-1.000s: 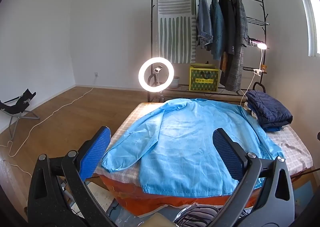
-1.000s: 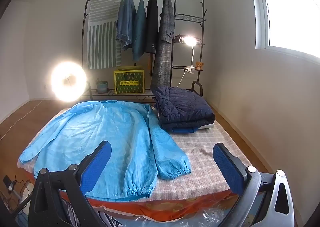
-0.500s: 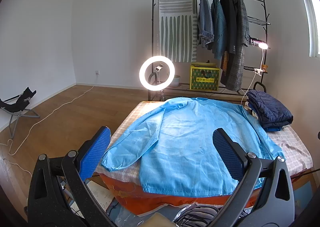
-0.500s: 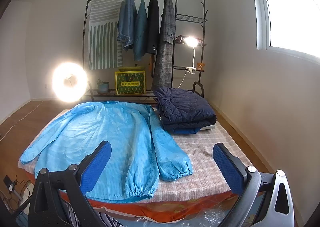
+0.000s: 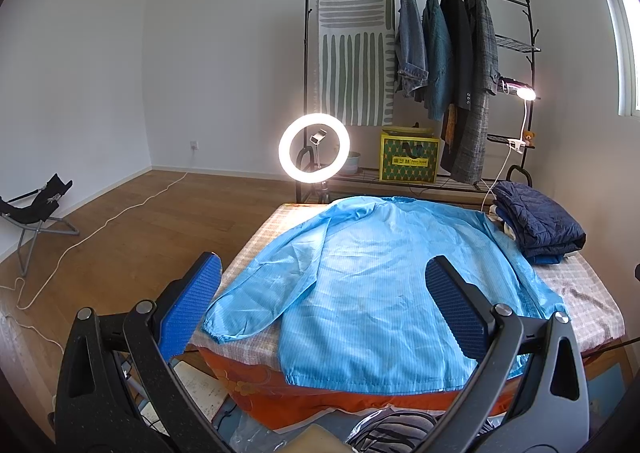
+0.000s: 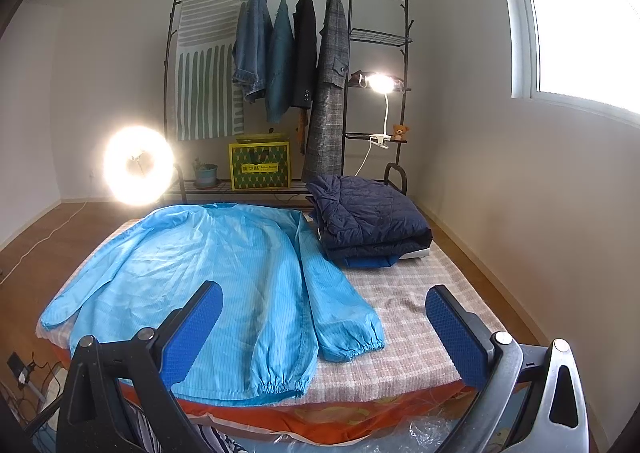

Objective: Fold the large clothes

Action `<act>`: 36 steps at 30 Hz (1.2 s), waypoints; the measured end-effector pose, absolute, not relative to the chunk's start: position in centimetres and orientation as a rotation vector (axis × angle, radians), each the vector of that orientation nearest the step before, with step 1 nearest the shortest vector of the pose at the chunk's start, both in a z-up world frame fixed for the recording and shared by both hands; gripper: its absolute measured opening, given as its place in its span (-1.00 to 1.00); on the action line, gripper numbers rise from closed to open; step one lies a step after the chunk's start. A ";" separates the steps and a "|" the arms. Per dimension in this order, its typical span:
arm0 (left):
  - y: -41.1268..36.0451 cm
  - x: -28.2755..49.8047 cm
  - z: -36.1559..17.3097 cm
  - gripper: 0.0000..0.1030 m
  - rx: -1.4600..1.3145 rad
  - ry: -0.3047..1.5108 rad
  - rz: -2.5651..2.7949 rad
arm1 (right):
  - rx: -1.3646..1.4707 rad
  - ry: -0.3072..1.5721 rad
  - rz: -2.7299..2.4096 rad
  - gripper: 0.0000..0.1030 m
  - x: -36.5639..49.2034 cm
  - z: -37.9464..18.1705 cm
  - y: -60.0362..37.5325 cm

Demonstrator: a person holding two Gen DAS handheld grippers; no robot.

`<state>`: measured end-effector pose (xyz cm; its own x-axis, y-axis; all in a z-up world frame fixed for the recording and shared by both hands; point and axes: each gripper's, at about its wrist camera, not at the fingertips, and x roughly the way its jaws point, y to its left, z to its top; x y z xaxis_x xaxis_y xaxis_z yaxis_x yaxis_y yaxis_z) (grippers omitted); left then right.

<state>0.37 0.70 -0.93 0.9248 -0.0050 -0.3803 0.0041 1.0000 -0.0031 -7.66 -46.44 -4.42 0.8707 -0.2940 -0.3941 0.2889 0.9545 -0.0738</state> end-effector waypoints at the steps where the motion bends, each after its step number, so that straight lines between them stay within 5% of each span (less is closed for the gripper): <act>1: 0.7 0.4 -0.9 1.00 -0.003 0.390 -0.006 | -0.013 0.414 -0.305 0.99 -7.7 -4.4 -46.4; 36: 1.9 0.6 -2.0 1.00 -0.006 0.398 0.002 | -0.009 0.416 -0.284 0.99 -7.2 -4.6 -46.0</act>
